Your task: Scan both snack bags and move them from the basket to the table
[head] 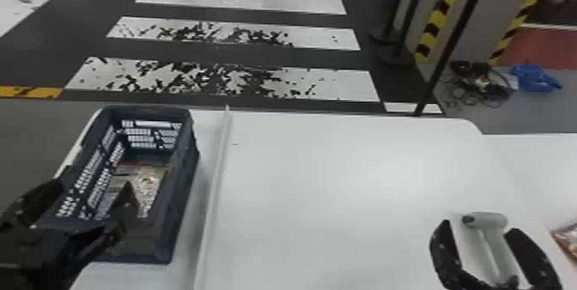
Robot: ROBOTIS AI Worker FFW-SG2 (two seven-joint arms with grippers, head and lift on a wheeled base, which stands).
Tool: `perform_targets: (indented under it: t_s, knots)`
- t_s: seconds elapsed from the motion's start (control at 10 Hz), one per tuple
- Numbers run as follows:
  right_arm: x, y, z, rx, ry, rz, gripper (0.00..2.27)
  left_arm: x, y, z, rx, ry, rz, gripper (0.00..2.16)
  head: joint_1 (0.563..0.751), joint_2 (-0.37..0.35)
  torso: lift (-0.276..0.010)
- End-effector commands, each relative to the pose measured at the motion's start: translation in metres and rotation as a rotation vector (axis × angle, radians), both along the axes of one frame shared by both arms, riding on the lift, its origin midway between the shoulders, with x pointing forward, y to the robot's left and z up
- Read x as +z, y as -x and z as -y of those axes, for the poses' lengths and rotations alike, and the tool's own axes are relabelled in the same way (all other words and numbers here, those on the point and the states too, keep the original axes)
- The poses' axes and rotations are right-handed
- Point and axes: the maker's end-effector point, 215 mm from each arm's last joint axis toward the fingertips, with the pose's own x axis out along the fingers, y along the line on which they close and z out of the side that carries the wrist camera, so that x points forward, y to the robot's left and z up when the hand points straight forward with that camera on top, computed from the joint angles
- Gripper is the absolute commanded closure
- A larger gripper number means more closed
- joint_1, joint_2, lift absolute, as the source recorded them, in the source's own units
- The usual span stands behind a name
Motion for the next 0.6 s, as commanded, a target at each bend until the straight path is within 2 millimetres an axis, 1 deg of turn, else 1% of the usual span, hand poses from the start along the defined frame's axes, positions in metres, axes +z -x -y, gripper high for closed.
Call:
perform_targets:
  t_s: [0.0,0.2,0.3,0.4,0.5]
  knots:
    - [0.001,-0.001,-0.004,0.008,0.000,0.002,0.03,-0.009,-0.012,-0.014,0.017,0.022,-0.065,0.08,0.695,-0.042,-0.098]
    - [0.004,-0.004,-0.005,0.019,0.010,0.009,0.03,-0.011,-0.023,-0.025,0.031,0.034,-0.100,0.08,0.695,-0.014,-0.098]
    - [0.004,-0.004,-0.005,0.022,0.012,0.009,0.03,-0.008,-0.030,-0.027,0.032,0.040,-0.098,0.08,0.695,-0.002,-0.098]
    - [0.006,-0.005,-0.007,0.030,0.015,0.012,0.03,-0.007,-0.038,-0.033,0.044,0.039,-0.096,0.08,0.695,0.006,-0.098]
    - [0.007,-0.005,-0.008,0.036,0.020,0.013,0.03,-0.014,-0.045,-0.038,0.053,0.045,-0.117,0.08,0.695,0.014,-0.098]
